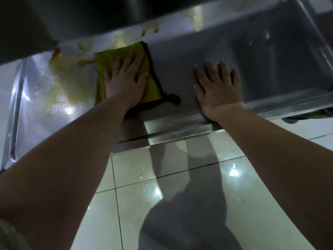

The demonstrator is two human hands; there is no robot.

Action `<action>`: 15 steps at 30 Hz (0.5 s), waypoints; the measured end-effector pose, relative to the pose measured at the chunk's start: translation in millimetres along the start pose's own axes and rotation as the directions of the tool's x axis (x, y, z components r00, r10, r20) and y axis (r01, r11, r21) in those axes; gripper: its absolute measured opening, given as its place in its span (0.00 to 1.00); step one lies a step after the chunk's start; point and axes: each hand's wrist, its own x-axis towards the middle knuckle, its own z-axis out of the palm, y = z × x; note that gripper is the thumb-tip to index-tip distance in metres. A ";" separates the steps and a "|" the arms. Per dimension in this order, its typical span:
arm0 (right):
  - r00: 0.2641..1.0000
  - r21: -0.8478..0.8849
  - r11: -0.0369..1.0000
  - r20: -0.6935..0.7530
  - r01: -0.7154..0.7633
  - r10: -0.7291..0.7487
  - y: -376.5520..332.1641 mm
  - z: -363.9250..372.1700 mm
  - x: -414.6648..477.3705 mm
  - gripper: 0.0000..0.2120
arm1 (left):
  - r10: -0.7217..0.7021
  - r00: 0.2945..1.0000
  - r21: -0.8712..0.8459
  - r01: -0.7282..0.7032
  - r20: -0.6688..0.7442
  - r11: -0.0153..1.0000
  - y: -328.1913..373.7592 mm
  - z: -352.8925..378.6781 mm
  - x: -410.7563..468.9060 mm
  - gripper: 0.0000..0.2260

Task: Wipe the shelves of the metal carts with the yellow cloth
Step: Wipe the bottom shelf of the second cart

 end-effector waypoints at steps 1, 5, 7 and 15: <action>1.000 -0.015 1.000 0.008 -0.004 0.004 -1.7 0.2 0.5 0.26 | -0.044 0.999 0.000 0.044 0.000 0.999 -13.7 -1.9 -2.6 0.25; 0.999 -0.058 0.998 0.045 -0.022 0.025 -7.6 -0.7 -0.2 0.27 | -0.124 0.992 0.015 0.124 0.010 0.992 -9.2 0.6 -13.5 0.25; 0.997 -0.067 0.998 0.067 -0.022 0.026 -7.4 -3.6 -1.1 0.27 | -0.077 0.997 0.014 0.077 0.007 0.997 18.6 5.0 -24.9 0.25; 0.990 -0.049 0.997 0.124 -0.061 0.067 -13.6 -13.2 -7.0 0.26 | 0.249 0.968 -0.011 -0.249 0.042 0.968 62.7 13.7 -74.7 0.25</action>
